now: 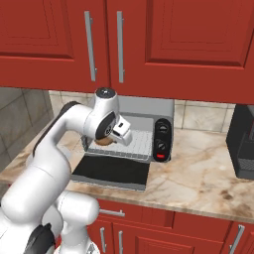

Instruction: Pick up the bagel from the plate, place it on the toaster oven rack, close the door, and set the timer.

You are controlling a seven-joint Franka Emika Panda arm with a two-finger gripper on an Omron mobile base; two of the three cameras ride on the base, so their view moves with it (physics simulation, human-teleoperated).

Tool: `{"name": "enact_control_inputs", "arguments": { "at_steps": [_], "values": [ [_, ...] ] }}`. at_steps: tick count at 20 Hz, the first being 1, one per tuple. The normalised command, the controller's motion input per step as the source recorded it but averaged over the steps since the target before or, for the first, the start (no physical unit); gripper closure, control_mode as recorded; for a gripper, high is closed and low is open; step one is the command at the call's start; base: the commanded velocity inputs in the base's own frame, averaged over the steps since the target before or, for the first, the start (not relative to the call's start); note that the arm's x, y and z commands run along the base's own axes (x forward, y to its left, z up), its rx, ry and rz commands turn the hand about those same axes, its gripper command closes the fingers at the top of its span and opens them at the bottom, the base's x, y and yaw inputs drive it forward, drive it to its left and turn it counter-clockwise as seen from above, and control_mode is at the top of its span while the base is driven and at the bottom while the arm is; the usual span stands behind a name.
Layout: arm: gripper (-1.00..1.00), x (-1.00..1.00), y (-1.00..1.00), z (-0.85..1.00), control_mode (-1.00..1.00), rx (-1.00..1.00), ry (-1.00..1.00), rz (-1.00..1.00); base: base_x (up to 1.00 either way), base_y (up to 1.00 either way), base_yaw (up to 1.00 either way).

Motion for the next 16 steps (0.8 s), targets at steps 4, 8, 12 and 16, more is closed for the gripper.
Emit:
{"name": "enact_control_inputs", "arguments": {
  "at_steps": [4, 8, 12, 16],
  "values": [
    [1.00, 0.38, 0.00, -0.24, -1.00, 0.00, 0.00, 0.03, 0.00, 0.00, 0.00],
    [1.00, 0.21, 0.00, -0.31, -1.00, 0.00, 0.02, 0.04, 0.00, 0.00, 0.00],
    [1.00, 0.15, 0.00, -0.29, -1.00, 0.00, 0.02, 0.05, 0.00, 0.00, 0.00],
    [1.00, 0.07, 0.00, -0.14, -1.00, 0.00, 0.00, 0.06, 0.00, 0.00, 0.00]
  ]
}}
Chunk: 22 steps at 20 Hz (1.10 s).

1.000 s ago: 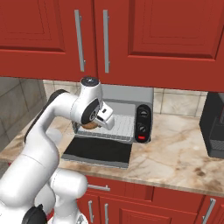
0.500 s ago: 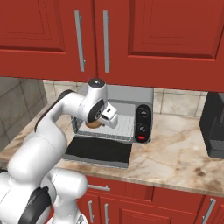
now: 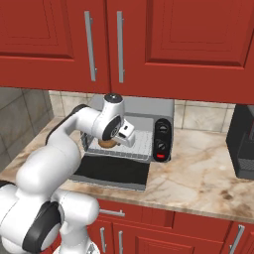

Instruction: Pick up the bagel from the plate, place it on the toaster oven rack, close the door, and set the timer.

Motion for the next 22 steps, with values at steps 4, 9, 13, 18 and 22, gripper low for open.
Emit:
{"name": "enact_control_inputs", "arguments": {
  "at_steps": [4, 9, 13, 18, 22],
  "values": [
    [1.00, 0.02, 0.00, -0.04, -1.00, 0.00, 0.00, 0.05, 0.00, 0.00, 0.00],
    [-1.00, 0.01, 0.00, -0.04, -1.00, 0.00, 0.00, 0.04, 0.00, 0.00, 0.00],
    [-1.00, 0.01, 0.00, -0.04, -1.00, 0.00, 0.00, 0.02, 0.00, 0.00, 0.00],
    [-1.00, 0.12, 0.01, -0.01, -1.00, 0.00, 0.00, 0.00, 0.00, 0.00, 0.00],
    [-1.00, 0.04, 0.00, 0.00, -1.00, 0.00, 0.00, 0.00, 0.00, 0.00, 0.00]
  ]
}}
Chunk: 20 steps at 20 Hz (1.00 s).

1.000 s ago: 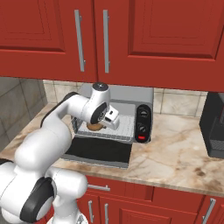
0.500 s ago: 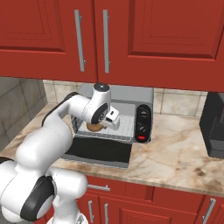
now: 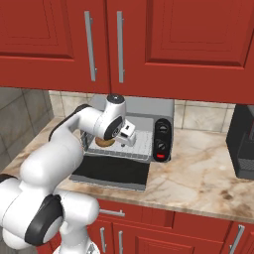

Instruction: Pick up the bagel from the plate, place it on the toaster oven rack, close the door, and set the timer.

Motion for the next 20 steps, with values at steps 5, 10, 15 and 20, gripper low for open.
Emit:
{"name": "enact_control_inputs", "arguments": {
  "at_steps": [5, 10, 15, 20],
  "values": [
    [-1.00, 0.00, 0.01, 0.00, -1.00, 0.00, 0.00, 0.00, 0.00, 0.00, 0.00],
    [-1.00, 0.00, 0.05, 0.00, -1.00, 0.00, 0.00, 0.00, 0.00, 0.00, 0.00],
    [-1.00, 0.30, 0.18, 0.00, -1.00, 0.00, 0.07, 0.00, 0.00, 0.00, 0.00],
    [-1.00, 0.35, 0.13, 0.00, -1.00, 0.00, 0.13, 0.00, 0.00, 0.00, 0.00]
  ]
}}
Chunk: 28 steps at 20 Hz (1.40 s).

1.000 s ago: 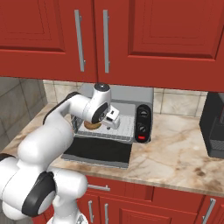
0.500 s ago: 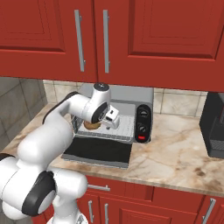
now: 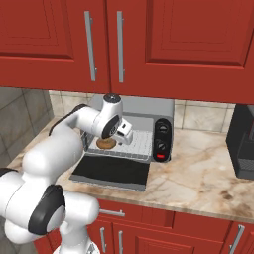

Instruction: Pick up the bagel from the plate, place it on the toaster oven rack, close the door, and set the timer.

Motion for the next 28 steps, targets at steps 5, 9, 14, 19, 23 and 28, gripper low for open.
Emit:
{"name": "enact_control_inputs", "arguments": {
  "at_steps": [5, 9, 14, 19, 23, 28],
  "values": [
    [-1.00, -0.37, 0.00, 0.24, -1.00, 0.00, -0.03, 0.00, 0.00, 0.00, 0.00],
    [-1.00, -0.76, 0.00, 0.38, -1.00, -0.01, -0.03, 0.00, 0.00, 0.00, 0.00],
    [-1.00, -0.68, 0.02, 0.57, -1.00, -0.06, 0.04, 0.00, 0.00, 0.00, 0.00],
    [-1.00, -0.52, 0.01, 0.21, -1.00, -0.09, 0.21, 0.03, 0.00, 0.00, 0.00],
    [-1.00, -0.22, 0.03, -0.20, -1.00, -0.08, 0.22, 0.09, 0.00, 0.00, 0.00],
    [-1.00, -0.03, 0.01, -0.64, -1.00, 0.00, 0.06, 0.13, 0.00, 0.00, 0.00]
  ]
}}
